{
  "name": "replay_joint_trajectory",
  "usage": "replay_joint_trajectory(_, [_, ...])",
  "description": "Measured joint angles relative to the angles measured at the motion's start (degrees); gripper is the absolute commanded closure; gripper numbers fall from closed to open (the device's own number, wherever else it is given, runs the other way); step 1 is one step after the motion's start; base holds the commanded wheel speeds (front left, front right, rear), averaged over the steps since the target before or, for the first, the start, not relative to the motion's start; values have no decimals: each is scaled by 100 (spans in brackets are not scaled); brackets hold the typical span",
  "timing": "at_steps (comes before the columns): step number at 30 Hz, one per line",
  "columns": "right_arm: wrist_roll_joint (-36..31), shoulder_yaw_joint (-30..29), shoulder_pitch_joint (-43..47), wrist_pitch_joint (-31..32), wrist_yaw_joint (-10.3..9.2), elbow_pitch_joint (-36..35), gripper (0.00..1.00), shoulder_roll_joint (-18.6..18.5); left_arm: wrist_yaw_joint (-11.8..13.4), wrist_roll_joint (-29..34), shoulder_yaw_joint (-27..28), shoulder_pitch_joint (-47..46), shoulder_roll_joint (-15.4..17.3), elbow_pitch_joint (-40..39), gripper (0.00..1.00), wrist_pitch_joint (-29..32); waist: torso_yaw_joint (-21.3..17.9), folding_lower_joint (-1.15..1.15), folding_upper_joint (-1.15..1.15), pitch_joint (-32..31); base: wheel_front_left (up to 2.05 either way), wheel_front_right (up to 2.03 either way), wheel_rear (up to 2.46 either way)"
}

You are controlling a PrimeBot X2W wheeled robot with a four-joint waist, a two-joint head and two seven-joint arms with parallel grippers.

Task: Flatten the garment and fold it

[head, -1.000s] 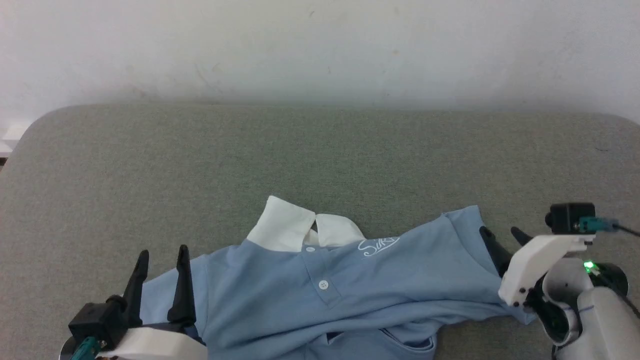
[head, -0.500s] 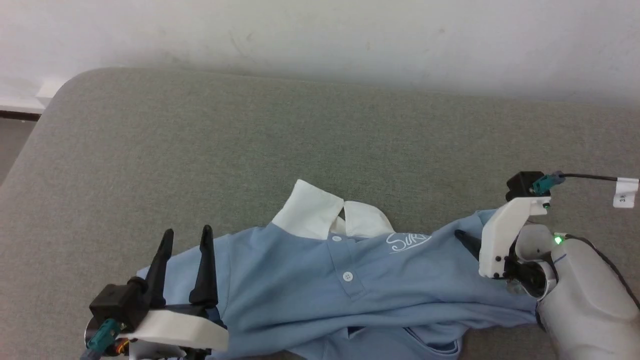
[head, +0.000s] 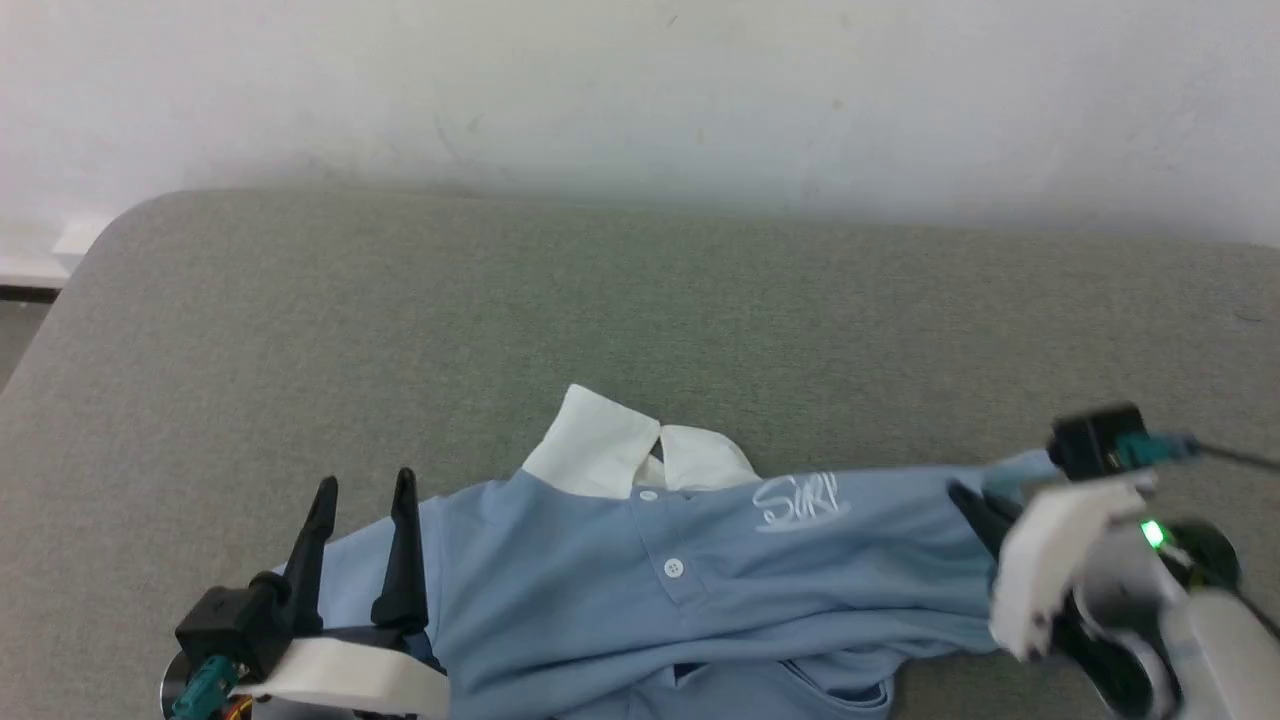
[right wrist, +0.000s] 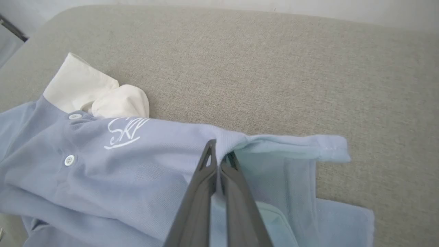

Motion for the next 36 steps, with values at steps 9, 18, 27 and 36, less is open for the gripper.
replay_joint_trajectory(9, [-571, -1095, 3119, 937, -1, -2204, 0, 869, -1, 18, 51, 163, 0, -10, 0, 0, -278, -1, 0, -192, 0, 0, 0])
replay_joint_trajectory(18, [-523, -1600, 3178, 491, -1, -3101, 0, 1092, 10, 18, 71, 257, 12, -14, 0, 0, -447, -1, 0, -279, 0, 0, 0])
replay_joint_trajectory(27, [-158, -1680, 1679, 824, -1, -1455, 0, 475, 53, 16, 58, 256, 1, -30, 0, 0, -456, 0, 0, -146, 0, 0, 0])
replay_joint_trajectory(36, [240, -870, 940, 1094, -1, -21, 67, -105, 1, 8, 43, 140, -29, 67, 0, 0, -259, 1, 0, 30, 0, 0, 0])
